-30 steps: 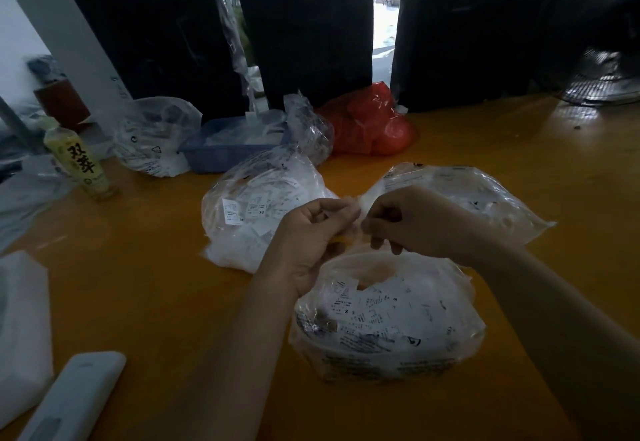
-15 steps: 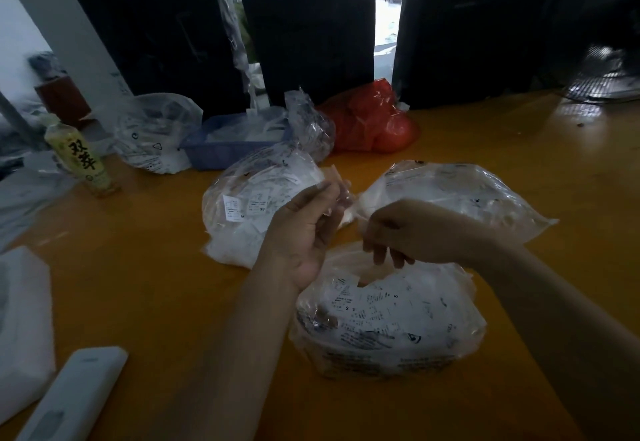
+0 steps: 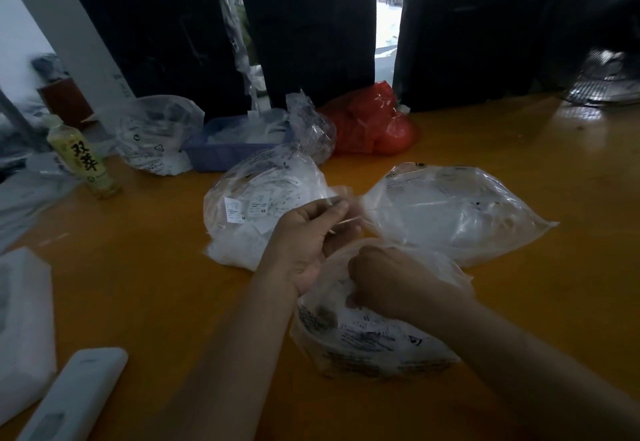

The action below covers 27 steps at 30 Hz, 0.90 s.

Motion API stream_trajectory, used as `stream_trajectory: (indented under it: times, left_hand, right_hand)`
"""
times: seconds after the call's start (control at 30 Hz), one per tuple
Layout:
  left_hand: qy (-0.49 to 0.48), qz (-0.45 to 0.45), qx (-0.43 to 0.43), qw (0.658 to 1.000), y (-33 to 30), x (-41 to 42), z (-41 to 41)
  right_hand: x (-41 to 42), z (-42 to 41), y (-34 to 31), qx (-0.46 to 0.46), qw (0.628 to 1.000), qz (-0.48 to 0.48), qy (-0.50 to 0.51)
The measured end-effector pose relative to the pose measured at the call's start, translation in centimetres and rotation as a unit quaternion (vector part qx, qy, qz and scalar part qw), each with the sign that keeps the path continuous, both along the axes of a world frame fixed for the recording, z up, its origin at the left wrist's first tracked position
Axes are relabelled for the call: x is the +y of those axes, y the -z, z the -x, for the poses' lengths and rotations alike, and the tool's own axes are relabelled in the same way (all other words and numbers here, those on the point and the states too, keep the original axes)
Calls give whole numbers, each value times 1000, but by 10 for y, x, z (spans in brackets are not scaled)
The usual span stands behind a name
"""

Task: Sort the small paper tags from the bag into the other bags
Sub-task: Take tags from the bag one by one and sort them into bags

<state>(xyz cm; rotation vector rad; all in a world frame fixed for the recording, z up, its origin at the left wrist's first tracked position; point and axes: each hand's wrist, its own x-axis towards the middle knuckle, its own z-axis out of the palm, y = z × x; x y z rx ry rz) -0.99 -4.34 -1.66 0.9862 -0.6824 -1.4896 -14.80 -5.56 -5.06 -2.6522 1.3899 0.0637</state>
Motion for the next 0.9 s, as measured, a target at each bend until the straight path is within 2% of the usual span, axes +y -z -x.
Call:
stream_trajectory:
  times: [0.27,0.4,0.47,0.63,0.9]
  left_hand:
    - [-7,5,-4,1000,-2,1,0]
    - [-17,11,-7,1000,-1,0,-1]
    - [-18,17,-3,1000,1,-1,-1]
    - [-17,30,2,999,2,-1,2]
    - [8,36,15,999,0,0,2]
  right_hand:
    - [-8,11,-12,10,999,-33,-16]
    - [-15,26,-35,-44,997,-70,0]
    - [-21,37,-46,-100,990,-103,6]
    - [-29,57,-57,-310,931,-180,70]
    - [-36,68,-68,-516,833,-124,155]
